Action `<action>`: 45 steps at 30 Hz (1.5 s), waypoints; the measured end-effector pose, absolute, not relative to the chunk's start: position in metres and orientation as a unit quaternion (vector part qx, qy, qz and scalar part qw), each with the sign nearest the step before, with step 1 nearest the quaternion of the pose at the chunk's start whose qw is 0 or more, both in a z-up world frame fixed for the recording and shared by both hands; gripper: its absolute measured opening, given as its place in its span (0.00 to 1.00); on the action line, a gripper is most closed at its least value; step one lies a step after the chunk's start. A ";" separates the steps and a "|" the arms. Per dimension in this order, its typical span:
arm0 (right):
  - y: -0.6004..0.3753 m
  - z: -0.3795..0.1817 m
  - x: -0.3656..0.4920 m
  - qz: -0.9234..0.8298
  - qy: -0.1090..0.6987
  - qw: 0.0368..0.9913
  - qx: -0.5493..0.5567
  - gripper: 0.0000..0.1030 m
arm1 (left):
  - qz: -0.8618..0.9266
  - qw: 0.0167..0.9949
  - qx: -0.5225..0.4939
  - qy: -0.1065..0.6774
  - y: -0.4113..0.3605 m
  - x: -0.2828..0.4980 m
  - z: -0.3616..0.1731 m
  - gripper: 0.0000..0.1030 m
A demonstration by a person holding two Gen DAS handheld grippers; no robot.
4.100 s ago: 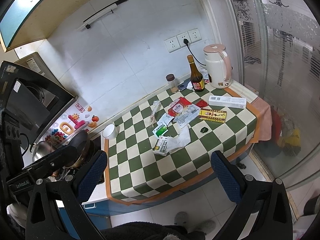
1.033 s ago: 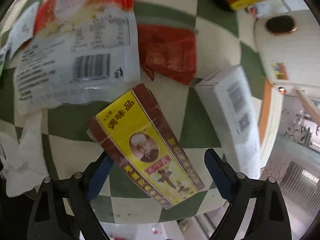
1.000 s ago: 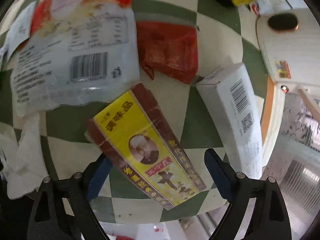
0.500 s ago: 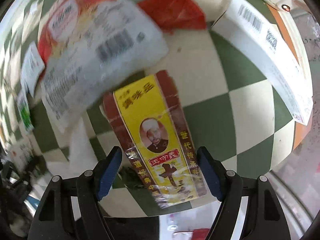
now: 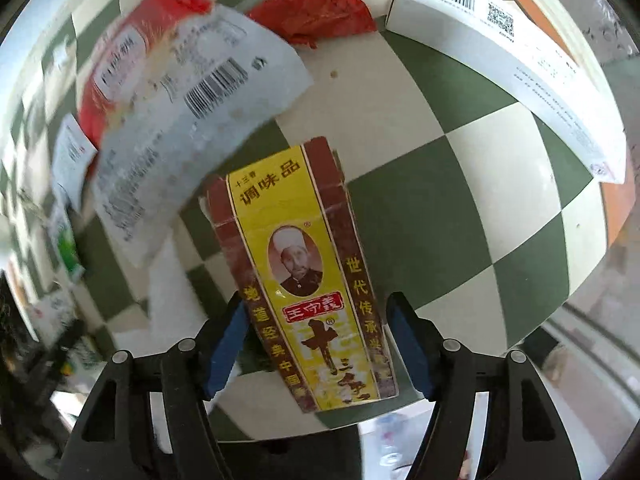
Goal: Collect trash
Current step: 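Lift both held boxes and carry them toward the grey trash bin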
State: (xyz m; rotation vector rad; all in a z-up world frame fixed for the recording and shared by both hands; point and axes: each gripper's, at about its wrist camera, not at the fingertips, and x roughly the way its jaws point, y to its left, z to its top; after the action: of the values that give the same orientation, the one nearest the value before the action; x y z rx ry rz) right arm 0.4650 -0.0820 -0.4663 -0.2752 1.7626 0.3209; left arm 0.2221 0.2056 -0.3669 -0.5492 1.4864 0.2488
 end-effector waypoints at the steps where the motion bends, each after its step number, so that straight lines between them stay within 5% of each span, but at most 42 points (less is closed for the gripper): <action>1: -0.083 -0.474 0.461 0.139 0.765 0.617 -0.118 0.69 | 0.115 0.695 -0.241 0.668 0.204 0.224 -0.368 0.19; 16: -0.185 -0.453 0.415 0.114 0.667 0.736 0.031 0.63 | 0.158 0.795 -0.076 0.581 0.161 0.265 -0.265 0.18; 30: -0.446 -0.429 0.327 -0.009 0.600 0.771 0.214 0.62 | -0.051 0.841 0.034 0.538 -0.103 0.340 -0.212 0.18; 38: -0.652 -0.418 0.213 -0.138 0.597 0.722 0.320 0.62 | -0.185 0.796 0.105 0.566 -0.292 0.330 -0.282 0.18; 45: -0.679 -0.599 0.163 -0.199 0.607 0.664 0.388 0.62 | -0.244 0.722 0.138 0.632 -0.405 0.308 -0.444 0.19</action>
State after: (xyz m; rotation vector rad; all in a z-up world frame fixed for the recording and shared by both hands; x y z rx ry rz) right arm 0.1627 -0.6789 -0.5992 0.8767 1.3721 -0.4501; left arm 0.3075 -0.4054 -0.4440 0.3051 1.3953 -0.5397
